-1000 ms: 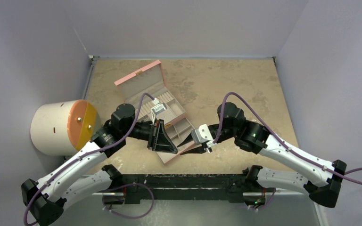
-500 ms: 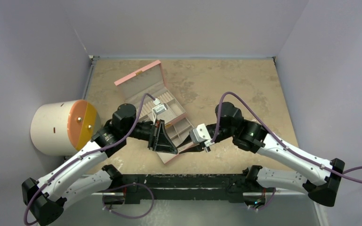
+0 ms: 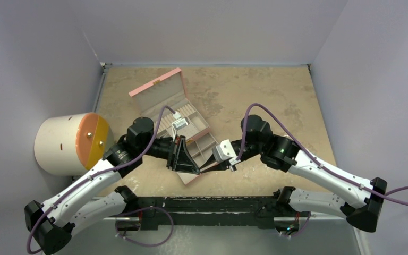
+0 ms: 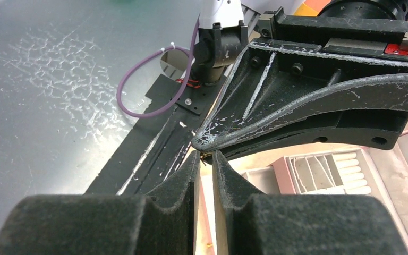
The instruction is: Organize the mixed jewelry
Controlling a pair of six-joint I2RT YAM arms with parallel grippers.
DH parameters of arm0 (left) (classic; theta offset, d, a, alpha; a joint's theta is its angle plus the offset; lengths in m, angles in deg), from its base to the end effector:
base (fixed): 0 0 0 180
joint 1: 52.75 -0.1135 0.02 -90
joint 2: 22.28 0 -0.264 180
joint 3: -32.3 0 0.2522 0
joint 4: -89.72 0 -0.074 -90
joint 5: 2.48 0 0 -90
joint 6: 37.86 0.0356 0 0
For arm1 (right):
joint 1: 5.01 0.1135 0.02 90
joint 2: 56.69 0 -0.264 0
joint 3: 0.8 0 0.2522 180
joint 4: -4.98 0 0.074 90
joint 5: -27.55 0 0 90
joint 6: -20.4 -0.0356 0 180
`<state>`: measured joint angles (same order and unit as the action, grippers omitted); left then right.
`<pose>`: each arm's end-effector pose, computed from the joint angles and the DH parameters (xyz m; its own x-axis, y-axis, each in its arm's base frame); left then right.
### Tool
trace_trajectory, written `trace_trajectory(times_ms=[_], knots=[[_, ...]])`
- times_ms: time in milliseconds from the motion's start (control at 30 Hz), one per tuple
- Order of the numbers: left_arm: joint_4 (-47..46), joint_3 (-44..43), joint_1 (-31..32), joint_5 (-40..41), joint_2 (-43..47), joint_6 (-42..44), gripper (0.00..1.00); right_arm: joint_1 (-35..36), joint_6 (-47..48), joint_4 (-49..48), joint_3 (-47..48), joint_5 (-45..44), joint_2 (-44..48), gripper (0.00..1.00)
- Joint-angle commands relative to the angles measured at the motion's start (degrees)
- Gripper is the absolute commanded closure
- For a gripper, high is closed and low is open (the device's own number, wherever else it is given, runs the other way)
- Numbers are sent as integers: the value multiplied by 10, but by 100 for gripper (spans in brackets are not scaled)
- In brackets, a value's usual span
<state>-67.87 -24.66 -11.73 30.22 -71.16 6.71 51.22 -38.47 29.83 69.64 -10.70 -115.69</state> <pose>0.1210 -0.1449 0.3248 -0.8219 0.2048 -0.5316 0.5475 0.0262 -0.8364 0.1016 0.2023 0.3675 0.3752 -0.0146 -0.9268 -0.8707 -0.3487 -0.3470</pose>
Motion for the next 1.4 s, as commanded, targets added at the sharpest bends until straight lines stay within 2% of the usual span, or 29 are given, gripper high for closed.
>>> trace_trajectory(times_ms=[0, 100, 200, 500, 533, 667, 800, 1000, 1167, 1367], knots=[[-16, -6, 2, -7, 7, 12, 100, 3, 7, 2, 16, 17, -1, 86], [-15, -7, 2, -8, 7, 13, 100, 4, 6, 5, 17, 17, 0, 91], [-15, -7, 3, -8, 6, 13, 100, 4, 6, 7, 18, 20, -2, 100], [-15, -8, 2, -6, 11, 14, 100, 6, 1, 2, 16, 16, 1, 100], [-13, -10, 2, -5, 10, 15, 98, 6, 0, 0, 15, 15, 2, 100], [19, -22, 2, 9, 9, 42, 76, 7, -3, -3, 12, 8, 8, 100], [31, -26, 2, 32, 12, 49, 65, 7, -15, -20, 1, 0, 18, 100], [-30, -6, 2, 84, 33, -4, 57, 9, -46, -77, -37, -16, 35, 100], [-121, 16, 3, 120, 64, -80, 54, 9, -68, -116, -69, -65, 59, 100], [-180, 39, 3, 144, 81, -134, 52, 10, -91, -226, -127, -105, 113, 100]])
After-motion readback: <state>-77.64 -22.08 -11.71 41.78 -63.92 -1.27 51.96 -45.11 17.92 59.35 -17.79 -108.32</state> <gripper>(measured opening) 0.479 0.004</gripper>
